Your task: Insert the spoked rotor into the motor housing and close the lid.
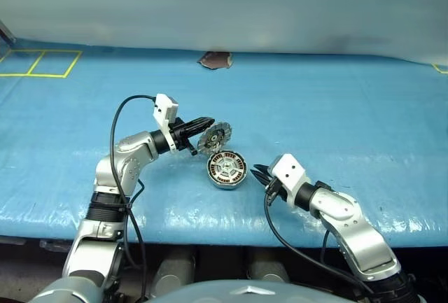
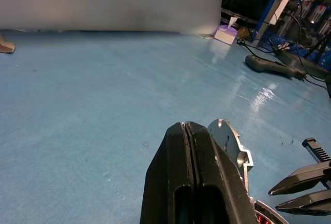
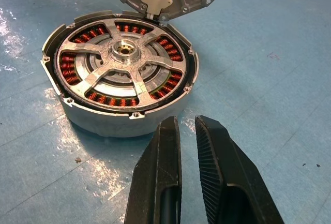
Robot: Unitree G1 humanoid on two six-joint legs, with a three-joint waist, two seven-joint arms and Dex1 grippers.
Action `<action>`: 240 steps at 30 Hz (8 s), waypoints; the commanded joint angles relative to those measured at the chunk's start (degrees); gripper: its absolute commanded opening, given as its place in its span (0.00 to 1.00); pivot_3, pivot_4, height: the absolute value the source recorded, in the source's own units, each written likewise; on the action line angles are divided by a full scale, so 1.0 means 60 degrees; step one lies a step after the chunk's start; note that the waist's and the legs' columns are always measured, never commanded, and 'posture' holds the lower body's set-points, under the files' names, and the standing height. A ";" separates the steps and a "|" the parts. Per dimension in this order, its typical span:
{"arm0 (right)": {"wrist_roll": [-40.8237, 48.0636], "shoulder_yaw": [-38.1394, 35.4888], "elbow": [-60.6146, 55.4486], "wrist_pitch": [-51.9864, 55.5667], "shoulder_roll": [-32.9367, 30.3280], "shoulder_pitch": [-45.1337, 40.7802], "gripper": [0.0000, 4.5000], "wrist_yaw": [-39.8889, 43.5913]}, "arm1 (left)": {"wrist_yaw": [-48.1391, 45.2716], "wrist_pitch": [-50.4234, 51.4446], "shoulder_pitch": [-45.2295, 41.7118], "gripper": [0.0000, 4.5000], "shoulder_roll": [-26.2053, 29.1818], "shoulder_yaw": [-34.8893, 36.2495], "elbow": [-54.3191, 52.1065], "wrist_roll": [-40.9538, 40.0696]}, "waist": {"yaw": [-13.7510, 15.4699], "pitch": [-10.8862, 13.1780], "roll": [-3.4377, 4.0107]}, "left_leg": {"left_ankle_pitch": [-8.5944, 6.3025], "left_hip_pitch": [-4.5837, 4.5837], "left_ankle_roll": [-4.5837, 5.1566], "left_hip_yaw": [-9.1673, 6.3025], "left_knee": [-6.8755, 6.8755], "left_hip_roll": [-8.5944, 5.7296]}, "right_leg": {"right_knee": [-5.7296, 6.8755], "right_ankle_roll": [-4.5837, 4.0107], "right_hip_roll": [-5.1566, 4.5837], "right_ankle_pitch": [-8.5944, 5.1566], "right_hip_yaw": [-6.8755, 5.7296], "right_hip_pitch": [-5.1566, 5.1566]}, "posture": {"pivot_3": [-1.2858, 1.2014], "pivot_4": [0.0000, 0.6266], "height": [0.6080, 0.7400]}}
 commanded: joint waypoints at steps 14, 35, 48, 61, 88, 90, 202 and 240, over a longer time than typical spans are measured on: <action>-0.0735 -0.0429 -0.0206 0.0295 -0.0367 0.0271 0.13 -0.0627 | -0.0835 0.1039 0.0378 0.01 0.0057 -0.0816 -0.1230 -0.0524 | 0.0018 0.0000 0.0000 | 0.0000 0.0000 0.0001 -0.0001 0.0000 -0.0002 | -0.0001 0.0002 0.0000 -0.0002 0.0001 0.0003 | 0.52 0.24 1.00; -0.1160 -0.0527 -0.0185 0.0329 0.0097 0.0055 0.13 -0.1267 | -0.0518 0.1520 0.1326 0.01 0.0242 -0.1795 -0.1556 -0.0052 | 0.0019 -0.0001 0.0001 | -0.0001 0.0001 0.0002 -0.0004 0.0000 0.0003 | 0.0001 0.0022 0.0000 -0.0014 0.0003 0.0001 | 0.52 0.24 1.00; -0.0974 -0.0331 0.0072 0.0088 0.0666 -0.0408 0.13 -0.1229 | -0.0179 0.1600 0.1764 0.01 0.0508 -0.1952 -0.1701 0.0197 | 0.0019 -0.0004 0.0006 | -0.0001 0.0004 0.0002 -0.0004 -0.0001 0.0009 | 0.0002 0.0022 0.0001 -0.0015 0.0003 0.0003 | 0.52 0.24 1.00; 0.0079 0.0068 0.0268 -0.0771 0.1842 -0.0794 0.13 -0.0622 | 0.0232 0.0753 0.2166 0.01 0.0498 -0.0554 -0.2299 -0.0252 | -0.0004 -0.0004 0.0008 | -0.0001 0.0004 0.0003 -0.0016 -0.0002 0.0024 | 0.0001 -0.0003 0.0000 0.0000 0.0006 -0.0002 | 0.52 0.24 1.00; 0.0487 0.0843 0.1104 -0.0413 0.1835 -0.1355 0.99 0.0086 | 0.0979 0.0492 0.3048 0.00 0.0763 0.0200 -0.2713 -0.0273 | -0.0004 -0.0003 0.0008 | -0.0001 0.0004 0.0002 -0.0015 -0.0008 0.0019 | 0.0002 -0.0010 0.0002 0.0002 0.0005 -0.0008 | 0.52 0.24 1.00; 0.0476 0.0868 0.1231 -0.0420 0.1877 -0.1390 0.99 0.0081 | 0.0996 0.0487 0.3048 0.00 0.0776 0.0200 -0.2711 -0.0257 | -0.0004 -0.0003 0.0008 | -0.0001 0.0004 0.0002 -0.0014 -0.0008 0.0018 | 0.0001 -0.0012 0.0002 0.0003 0.0005 -0.0008 | 0.52 0.24 1.00; 0.0509 0.0706 -0.0265 0.1115 0.2171 -0.1352 0.99 -0.1045 | 0.1028 0.0813 0.3132 0.00 0.0669 -0.1382 -0.2311 0.0644 | 0.0031 -0.0053 0.0002 | 0.0004 0.0018 -0.0008 -0.0011 -0.0016 0.0081 | -0.0010 0.0008 0.0014 -0.0010 -0.0001 0.0001 | 0.52 0.24 1.00; 0.9854 -0.4627 0.0623 0.6726 0.5274 0.0138 0.71 -0.4002 | 0.1108 0.0733 0.3266 0.00 0.0728 -0.1306 -0.2496 0.0719 | 0.0024 -0.0027 0.0052 | -0.0003 0.0003 0.0005 -0.0006 -0.0070 0.0076 | -0.0042 0.0000 -0.0001 -0.0018 -0.0004 -0.0022 | 0.52 0.24 1.00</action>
